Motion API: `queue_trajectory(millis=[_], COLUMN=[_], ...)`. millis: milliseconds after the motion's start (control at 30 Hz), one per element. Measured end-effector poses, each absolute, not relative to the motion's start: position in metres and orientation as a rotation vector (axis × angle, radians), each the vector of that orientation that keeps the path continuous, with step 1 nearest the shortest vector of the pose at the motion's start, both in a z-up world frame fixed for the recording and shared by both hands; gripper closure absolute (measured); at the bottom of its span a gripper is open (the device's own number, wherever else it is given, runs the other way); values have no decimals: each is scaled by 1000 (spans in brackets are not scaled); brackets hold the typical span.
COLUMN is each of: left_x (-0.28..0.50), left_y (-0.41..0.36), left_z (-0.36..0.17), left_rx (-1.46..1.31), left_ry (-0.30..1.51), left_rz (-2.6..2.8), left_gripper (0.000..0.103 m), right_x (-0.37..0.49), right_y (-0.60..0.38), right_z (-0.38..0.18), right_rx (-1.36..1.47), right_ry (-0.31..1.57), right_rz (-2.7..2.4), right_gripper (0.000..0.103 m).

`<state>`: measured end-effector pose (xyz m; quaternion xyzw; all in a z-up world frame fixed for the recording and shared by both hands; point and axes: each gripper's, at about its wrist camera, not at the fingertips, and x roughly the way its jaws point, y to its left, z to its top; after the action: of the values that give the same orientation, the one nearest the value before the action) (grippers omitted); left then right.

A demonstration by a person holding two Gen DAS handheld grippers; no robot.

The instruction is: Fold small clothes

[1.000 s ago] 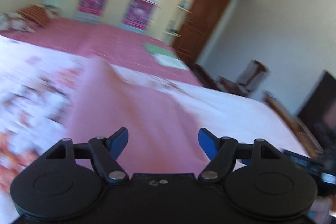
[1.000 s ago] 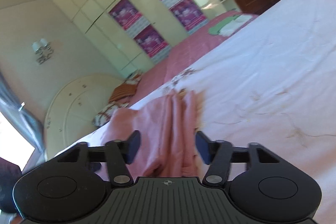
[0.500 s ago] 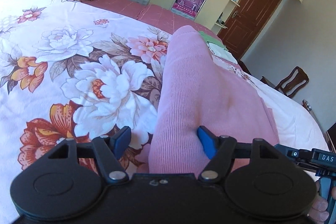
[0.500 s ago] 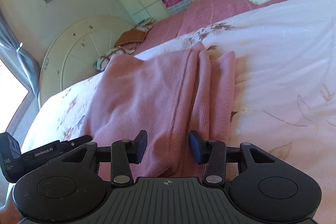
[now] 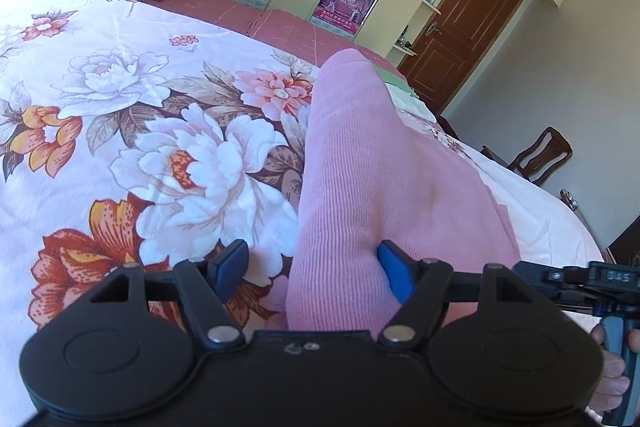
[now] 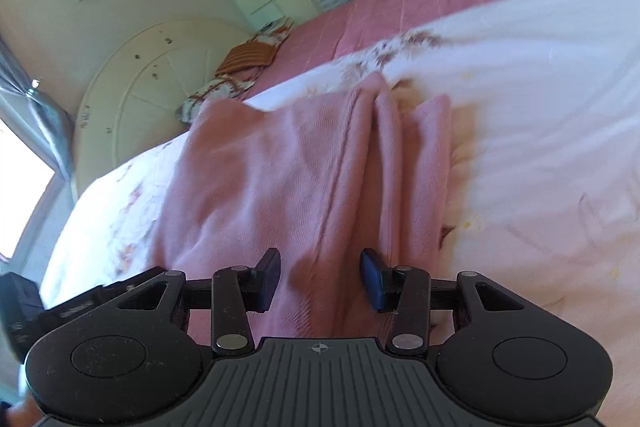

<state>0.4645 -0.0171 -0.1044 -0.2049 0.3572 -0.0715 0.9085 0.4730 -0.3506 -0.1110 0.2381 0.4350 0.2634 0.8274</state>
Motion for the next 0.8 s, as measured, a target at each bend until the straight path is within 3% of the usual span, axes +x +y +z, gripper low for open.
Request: queue_trajectory(millis=[300, 333, 367, 433, 633, 800], left_x=[477, 480, 484, 496, 524, 528], left_y=[-15, -14, -14, -14, -30, -68], left_z=[-87, -79, -71, -63, -71, -79], left_rx=[-405, -386, -361, -315, -239, -105], left_ry=[778, 756, 730, 706, 793, 861], left_rz=[-152, -145, -136, -134, -188, -255], left_gripper=[31, 31, 30, 27, 31, 29], right_x=[486, 486, 485, 482, 461, 436], right_y=[-347, -342, -337, -329, -318, -330], right_z=[-116, -113, -109, -104, -84, -67], right_rx=[596, 554, 504, 435, 264, 189], right_ry=[937, 940, 946, 935, 828, 764], right_rz=[566, 560, 554, 549, 495, 458], right_gripper=[60, 75, 83, 90, 94, 95])
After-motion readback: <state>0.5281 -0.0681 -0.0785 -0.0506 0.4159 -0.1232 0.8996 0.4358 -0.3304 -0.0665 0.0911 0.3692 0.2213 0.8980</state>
